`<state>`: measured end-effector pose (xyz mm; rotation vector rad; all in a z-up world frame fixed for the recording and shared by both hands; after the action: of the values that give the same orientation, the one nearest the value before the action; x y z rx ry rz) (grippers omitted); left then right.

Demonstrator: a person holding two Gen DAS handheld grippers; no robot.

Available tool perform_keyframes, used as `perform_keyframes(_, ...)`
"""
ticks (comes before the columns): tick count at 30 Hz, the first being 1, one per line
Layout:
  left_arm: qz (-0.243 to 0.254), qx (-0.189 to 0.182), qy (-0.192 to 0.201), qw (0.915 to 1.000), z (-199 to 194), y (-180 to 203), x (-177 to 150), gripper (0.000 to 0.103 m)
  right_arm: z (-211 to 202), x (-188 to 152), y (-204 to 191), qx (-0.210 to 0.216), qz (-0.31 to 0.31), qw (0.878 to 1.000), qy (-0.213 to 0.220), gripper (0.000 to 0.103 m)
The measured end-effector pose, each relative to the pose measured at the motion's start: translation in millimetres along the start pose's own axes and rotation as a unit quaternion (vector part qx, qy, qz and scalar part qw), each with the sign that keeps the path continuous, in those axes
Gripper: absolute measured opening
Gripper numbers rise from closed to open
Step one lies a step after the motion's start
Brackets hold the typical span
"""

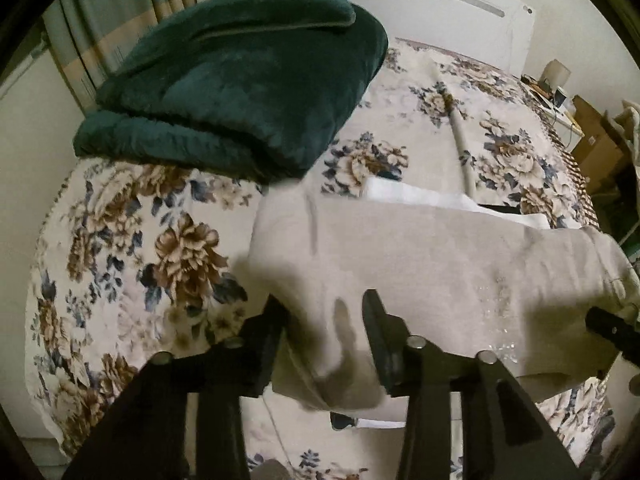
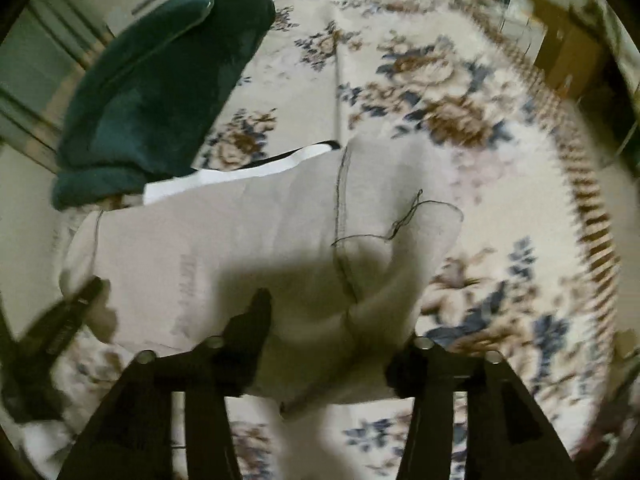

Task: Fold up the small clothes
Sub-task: 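Open both grippers to release the shirt on the stack and withdraw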

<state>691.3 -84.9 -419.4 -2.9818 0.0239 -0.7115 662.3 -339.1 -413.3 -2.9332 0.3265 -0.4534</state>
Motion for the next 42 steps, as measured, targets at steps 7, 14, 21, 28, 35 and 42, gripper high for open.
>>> perform_keyframes(7,0.016,0.012,0.027,0.9994,-25.3,7.4,-1.7,0.094,-28.3,-10.3,-7.4,-0.098,-0.03,0.994,0.049,0.103)
perform_keyframes(14,0.008,0.01,0.052,0.9986,-67.8,6.9,-5.1,0.097,-74.9,-24.8,-16.2,-0.143,-0.051,0.984,0.095,0.103)
perform_keyframes(21,-0.002,0.005,0.071,0.9975,-130.3,8.8,-18.3,0.098,-153.0,-51.8,-24.9,-0.143,-0.054,0.979,0.138,0.103)
perform_keyframes(28,0.002,-0.004,0.109,0.994,-209.2,16.6,-42.6,0.098,-240.1,-89.4,-29.3,-0.134,-0.046,0.973,0.18,0.103)
perform_keyframes(35,-0.006,-0.005,0.132,0.9912,-285.7,11.4,-72.2,0.098,-332.5,-142.7,-42.2,-0.13,-0.056,0.965,0.22,0.103)
perform_keyframes(42,-0.01,-0.01,0.152,0.9883,-348.1,4.3,-99.9,0.098,-411.3,-194.2,-50.6,-0.117,-0.063,0.958,0.252,0.103)
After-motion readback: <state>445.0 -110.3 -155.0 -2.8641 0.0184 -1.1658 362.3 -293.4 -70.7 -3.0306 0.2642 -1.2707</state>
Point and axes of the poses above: each gripper's, at about its wrist camera, not at the fingertips, and z roughly the way its jaws point, y to its right, x to its top, the point moved 4 cm from there along z, roughly the way its jaws point, and after that the axes turned 3 degrees about x, right-handed, at the moved point
